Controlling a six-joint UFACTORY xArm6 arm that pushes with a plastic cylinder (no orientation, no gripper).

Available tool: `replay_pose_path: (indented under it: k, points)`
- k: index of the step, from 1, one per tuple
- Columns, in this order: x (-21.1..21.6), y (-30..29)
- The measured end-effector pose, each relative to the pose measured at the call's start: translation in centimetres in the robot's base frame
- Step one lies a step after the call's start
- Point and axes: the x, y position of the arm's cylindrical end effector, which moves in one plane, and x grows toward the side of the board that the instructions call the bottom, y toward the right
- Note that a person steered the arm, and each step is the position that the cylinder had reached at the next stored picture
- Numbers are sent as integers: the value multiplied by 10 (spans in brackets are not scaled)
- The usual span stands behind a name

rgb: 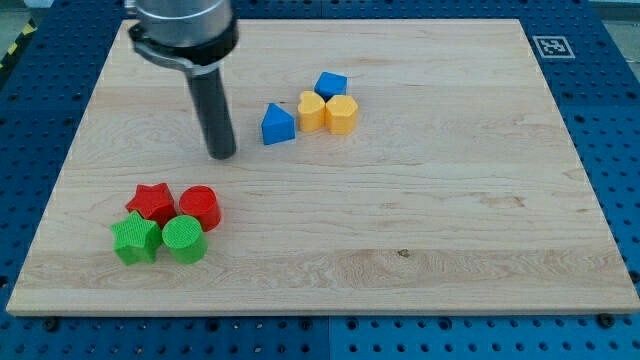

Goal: Place the blue triangle to the left of the heart

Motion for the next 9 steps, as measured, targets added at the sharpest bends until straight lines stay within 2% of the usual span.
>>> replay_pose_path:
  k: [1,2,4,6,8,9]
  points:
    - [-47,-4]
    - [-58,27]
    - [-26,43]
    - [-26,95]
    - [27,81]
    - [26,115]
